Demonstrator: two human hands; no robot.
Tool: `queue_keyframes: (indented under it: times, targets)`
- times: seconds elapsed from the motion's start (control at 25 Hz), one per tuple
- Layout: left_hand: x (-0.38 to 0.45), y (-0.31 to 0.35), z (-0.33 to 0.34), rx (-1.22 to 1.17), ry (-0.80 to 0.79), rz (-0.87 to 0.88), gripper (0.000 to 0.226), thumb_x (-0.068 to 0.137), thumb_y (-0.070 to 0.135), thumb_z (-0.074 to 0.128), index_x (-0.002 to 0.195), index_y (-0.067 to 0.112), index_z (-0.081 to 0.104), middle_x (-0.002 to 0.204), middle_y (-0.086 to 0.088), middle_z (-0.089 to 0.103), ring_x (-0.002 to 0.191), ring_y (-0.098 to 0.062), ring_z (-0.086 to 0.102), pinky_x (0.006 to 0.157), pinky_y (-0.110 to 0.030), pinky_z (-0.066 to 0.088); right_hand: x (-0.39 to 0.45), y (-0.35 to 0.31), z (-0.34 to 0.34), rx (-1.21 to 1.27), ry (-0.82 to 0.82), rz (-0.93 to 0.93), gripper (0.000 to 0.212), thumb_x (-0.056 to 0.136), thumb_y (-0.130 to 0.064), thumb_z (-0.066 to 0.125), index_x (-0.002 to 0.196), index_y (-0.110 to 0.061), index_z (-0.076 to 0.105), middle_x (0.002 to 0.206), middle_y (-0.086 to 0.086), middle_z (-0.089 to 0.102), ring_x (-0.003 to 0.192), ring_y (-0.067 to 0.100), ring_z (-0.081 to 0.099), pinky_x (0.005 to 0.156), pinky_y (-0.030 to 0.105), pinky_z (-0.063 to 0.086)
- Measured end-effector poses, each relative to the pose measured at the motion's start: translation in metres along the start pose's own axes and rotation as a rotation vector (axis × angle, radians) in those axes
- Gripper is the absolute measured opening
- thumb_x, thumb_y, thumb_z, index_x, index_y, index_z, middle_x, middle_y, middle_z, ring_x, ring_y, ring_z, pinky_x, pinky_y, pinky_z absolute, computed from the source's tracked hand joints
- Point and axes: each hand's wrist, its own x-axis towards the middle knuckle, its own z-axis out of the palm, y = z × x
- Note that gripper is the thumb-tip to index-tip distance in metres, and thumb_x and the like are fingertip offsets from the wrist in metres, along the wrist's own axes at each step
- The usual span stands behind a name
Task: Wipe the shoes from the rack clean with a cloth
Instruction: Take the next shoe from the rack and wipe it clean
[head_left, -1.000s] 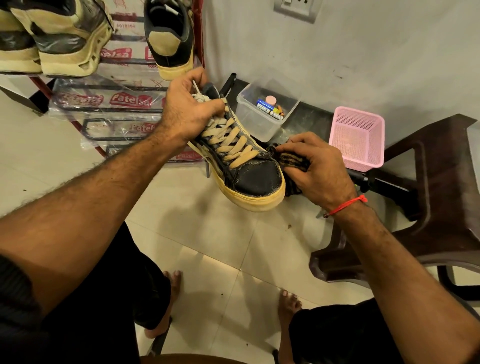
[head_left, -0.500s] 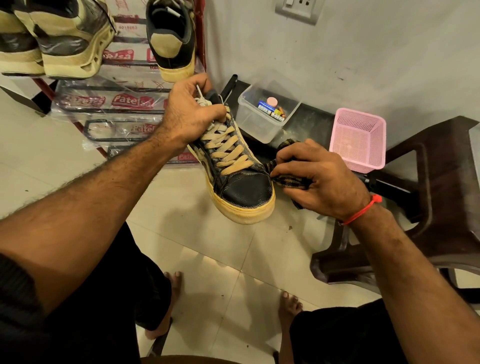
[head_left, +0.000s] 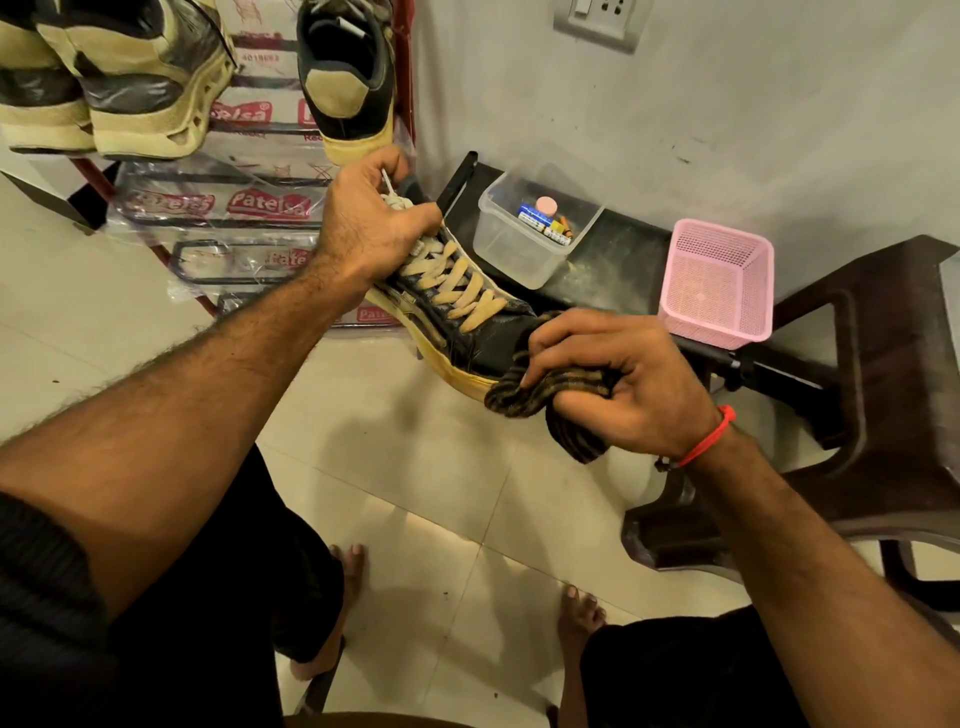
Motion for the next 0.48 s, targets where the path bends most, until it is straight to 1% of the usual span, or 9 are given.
queue_keyframes:
  times: [0.04,0.08,0.12,0.16,0.24,0.32,0.36,0.44,0.48]
  targets:
    - [-0.001,0.000,-0.001,0.010,0.000,0.015,0.028,0.071,0.022,0.074,0.075,0.026,0.047,0.082,-0.007,0.065,0.078,-0.018,0.066,0.073,-0.046,0.061,0.000,0.004,-0.004,0.000,0.087,0.068,0.024,0.079,-0.012,0.062,0.095,-0.003,0.078,0.101,0.009,0.069,0.094,0.019,0.067,0.083,0.027,0.054]
    - [-0.002,0.001,-0.001,0.020,-0.002,0.033,0.029,0.071,0.023,0.073,0.074,0.028,0.045,0.083,-0.007,0.066,0.078,-0.019,0.067,0.073,-0.045,0.061,0.001,0.009,-0.007,-0.015,0.170,0.146,0.027,0.080,-0.013,0.060,0.100,-0.004,0.077,0.105,0.009,0.068,0.097,0.019,0.066,0.086,0.028,0.054]
    - [-0.004,0.002,-0.001,0.020,-0.008,0.044,0.028,0.069,0.026,0.073,0.073,0.029,0.045,0.084,-0.010,0.067,0.079,-0.022,0.068,0.073,-0.046,0.061,0.001,0.013,-0.010,-0.038,0.222,0.225,0.032,0.081,-0.016,0.058,0.107,-0.006,0.075,0.110,0.008,0.067,0.103,0.017,0.065,0.090,0.029,0.054]
    - [-0.005,0.002,0.000,0.014,-0.016,0.054,0.027,0.067,0.031,0.071,0.073,0.029,0.045,0.086,-0.013,0.068,0.081,-0.025,0.068,0.072,-0.047,0.061,0.000,0.017,-0.011,-0.067,0.228,0.291,0.037,0.082,-0.020,0.057,0.113,-0.010,0.074,0.115,0.006,0.065,0.108,0.014,0.062,0.095,0.028,0.053]
    - [-0.006,0.004,0.003,0.004,-0.018,0.076,0.026,0.064,0.035,0.070,0.074,0.026,0.047,0.086,-0.016,0.068,0.081,-0.027,0.068,0.071,-0.049,0.060,-0.003,0.022,-0.004,-0.132,0.130,0.369,0.042,0.083,-0.026,0.056,0.121,-0.016,0.071,0.122,0.000,0.061,0.113,0.010,0.058,0.100,0.026,0.050]
    - [-0.005,0.003,0.005,0.005,-0.003,0.085,0.028,0.063,0.035,0.069,0.076,0.020,0.050,0.086,-0.018,0.067,0.078,-0.028,0.066,0.070,-0.050,0.060,-0.005,0.026,0.002,-0.179,0.023,0.387,0.041,0.085,-0.024,0.061,0.124,-0.016,0.069,0.121,0.000,0.061,0.112,0.012,0.057,0.100,0.028,0.050]
    - [-0.005,0.001,0.006,0.001,0.012,0.086,0.030,0.063,0.035,0.069,0.078,0.015,0.052,0.086,-0.019,0.066,0.079,-0.030,0.066,0.070,-0.051,0.059,-0.005,0.027,0.002,-0.184,0.007,0.386,0.039,0.086,-0.021,0.063,0.124,-0.015,0.069,0.119,0.000,0.061,0.109,0.012,0.058,0.100,0.029,0.050]
    - [-0.005,-0.002,0.006,-0.032,0.051,0.068,0.035,0.064,0.032,0.071,0.082,0.006,0.055,0.086,-0.022,0.065,0.081,-0.036,0.065,0.069,-0.053,0.058,-0.002,0.028,0.000,-0.177,0.030,0.389,0.036,0.086,-0.019,0.063,0.120,-0.016,0.071,0.114,0.000,0.063,0.105,0.011,0.059,0.097,0.027,0.051]
    - [-0.004,-0.003,0.006,-0.051,0.074,0.054,0.034,0.065,0.030,0.071,0.082,0.005,0.055,0.085,-0.023,0.064,0.082,-0.038,0.066,0.068,-0.053,0.058,0.000,0.027,-0.001,-0.174,0.041,0.389,0.033,0.086,-0.017,0.064,0.119,-0.016,0.072,0.112,-0.001,0.064,0.103,0.011,0.060,0.095,0.026,0.051]
